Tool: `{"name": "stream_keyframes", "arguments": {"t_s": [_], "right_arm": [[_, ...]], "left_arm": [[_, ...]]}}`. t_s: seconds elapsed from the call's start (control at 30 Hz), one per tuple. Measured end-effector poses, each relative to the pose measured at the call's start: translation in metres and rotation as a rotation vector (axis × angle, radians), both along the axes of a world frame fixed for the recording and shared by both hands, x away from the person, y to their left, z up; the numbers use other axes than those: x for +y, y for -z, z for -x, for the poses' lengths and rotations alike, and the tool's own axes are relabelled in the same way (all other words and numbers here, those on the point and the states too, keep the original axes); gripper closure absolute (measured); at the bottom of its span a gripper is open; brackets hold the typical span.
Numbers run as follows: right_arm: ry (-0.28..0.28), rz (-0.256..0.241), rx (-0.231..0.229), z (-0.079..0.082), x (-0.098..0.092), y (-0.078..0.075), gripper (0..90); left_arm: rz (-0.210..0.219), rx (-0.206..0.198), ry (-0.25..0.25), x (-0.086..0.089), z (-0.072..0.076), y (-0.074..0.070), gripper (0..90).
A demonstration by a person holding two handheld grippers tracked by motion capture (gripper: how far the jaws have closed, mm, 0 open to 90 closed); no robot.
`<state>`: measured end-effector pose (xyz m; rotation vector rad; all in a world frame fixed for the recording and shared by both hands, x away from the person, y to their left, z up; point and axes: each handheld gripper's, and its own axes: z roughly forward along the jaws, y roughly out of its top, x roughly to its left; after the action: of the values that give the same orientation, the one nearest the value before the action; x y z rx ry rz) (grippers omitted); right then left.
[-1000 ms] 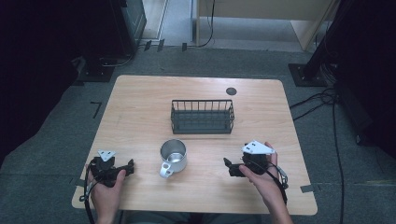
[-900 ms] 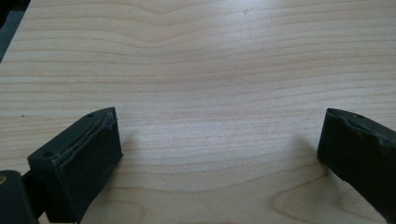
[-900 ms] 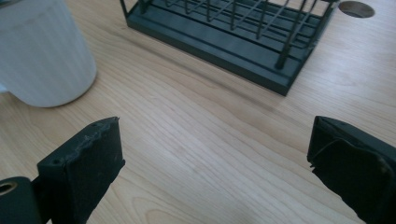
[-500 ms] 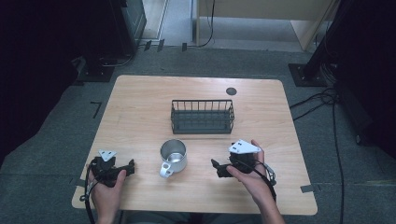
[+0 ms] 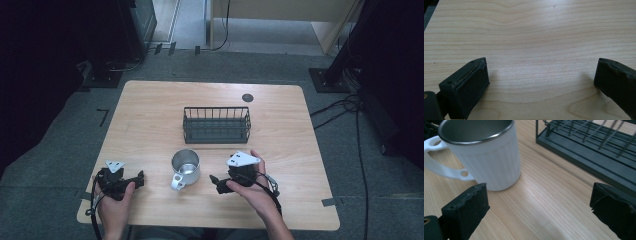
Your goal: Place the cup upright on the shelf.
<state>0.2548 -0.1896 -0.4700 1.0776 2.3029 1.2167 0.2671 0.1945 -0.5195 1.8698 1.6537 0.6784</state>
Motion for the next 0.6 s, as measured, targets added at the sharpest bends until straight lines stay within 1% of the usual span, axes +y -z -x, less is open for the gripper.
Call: {"name": "stream_keyframes", "arguments": {"t_s": [0.2,0.3,0.43,0.5,0.6], "right_arm": [[-0.041,0.005,0.012,-0.004,0.023,0.005,1.5],[-0.074,-0.006,0.034,-0.006,0.036,0.006,1.5],[-0.1,-0.016,0.038,-0.01,0.051,0.004,1.5],[-0.109,-0.005,0.032,-0.013,0.059,0.006,2.2],[-0.125,0.0,0.038,-0.016,0.07,0.011,2.6]], "left_arm": [[0.0,0.0,0.0,0.0,0.0,0.0,0.0],[0.0,-0.001,0.002,-0.001,0.0,0.0,0.0],[-0.001,0.0,0.004,-0.001,-0.001,0.0,0.0],[-0.002,0.0,0.005,-0.001,-0.001,0.0,0.0],[-0.002,0.0,0.006,-0.001,-0.001,0.0,0.0]]}}
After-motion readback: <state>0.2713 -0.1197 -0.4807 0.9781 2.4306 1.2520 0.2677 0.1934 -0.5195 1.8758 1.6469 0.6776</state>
